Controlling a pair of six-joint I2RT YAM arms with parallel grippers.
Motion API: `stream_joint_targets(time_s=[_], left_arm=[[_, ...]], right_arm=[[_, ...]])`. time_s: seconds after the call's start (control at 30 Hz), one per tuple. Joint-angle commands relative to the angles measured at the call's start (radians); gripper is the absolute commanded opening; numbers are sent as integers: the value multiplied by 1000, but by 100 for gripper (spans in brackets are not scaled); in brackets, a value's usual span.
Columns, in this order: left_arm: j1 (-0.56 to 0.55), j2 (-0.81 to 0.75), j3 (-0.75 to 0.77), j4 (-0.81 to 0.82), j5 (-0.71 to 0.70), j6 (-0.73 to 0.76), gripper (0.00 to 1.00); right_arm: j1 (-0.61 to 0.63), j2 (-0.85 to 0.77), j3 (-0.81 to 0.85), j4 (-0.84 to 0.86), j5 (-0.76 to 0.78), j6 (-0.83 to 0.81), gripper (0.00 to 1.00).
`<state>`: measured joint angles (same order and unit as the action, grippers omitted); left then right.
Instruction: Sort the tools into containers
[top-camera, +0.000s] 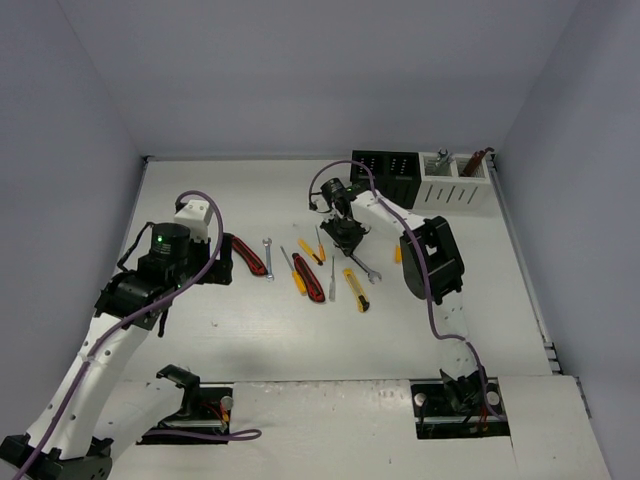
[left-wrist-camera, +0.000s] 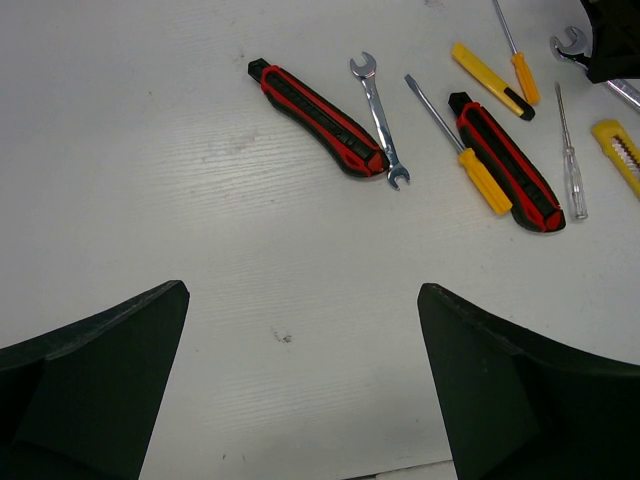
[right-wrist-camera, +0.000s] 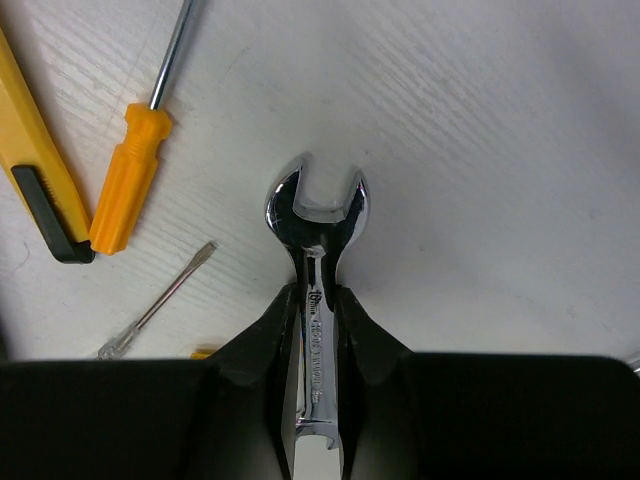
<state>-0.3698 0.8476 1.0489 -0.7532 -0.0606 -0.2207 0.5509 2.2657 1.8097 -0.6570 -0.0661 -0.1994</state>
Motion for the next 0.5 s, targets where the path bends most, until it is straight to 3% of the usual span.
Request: stream_joint_targets(time_s=[0.0,0.33,0.47], left_arm=[[5,-15,14,31,-19,-6,97],[5,-36,17,32,-28,-15,97],[5,-39,16,32,-30,-26,97]], right_arm=[[-7,30,64,-18,79,17,0],[-77,-165,269,1,127,23,0],[-154,-281,319,89,144,50,0]])
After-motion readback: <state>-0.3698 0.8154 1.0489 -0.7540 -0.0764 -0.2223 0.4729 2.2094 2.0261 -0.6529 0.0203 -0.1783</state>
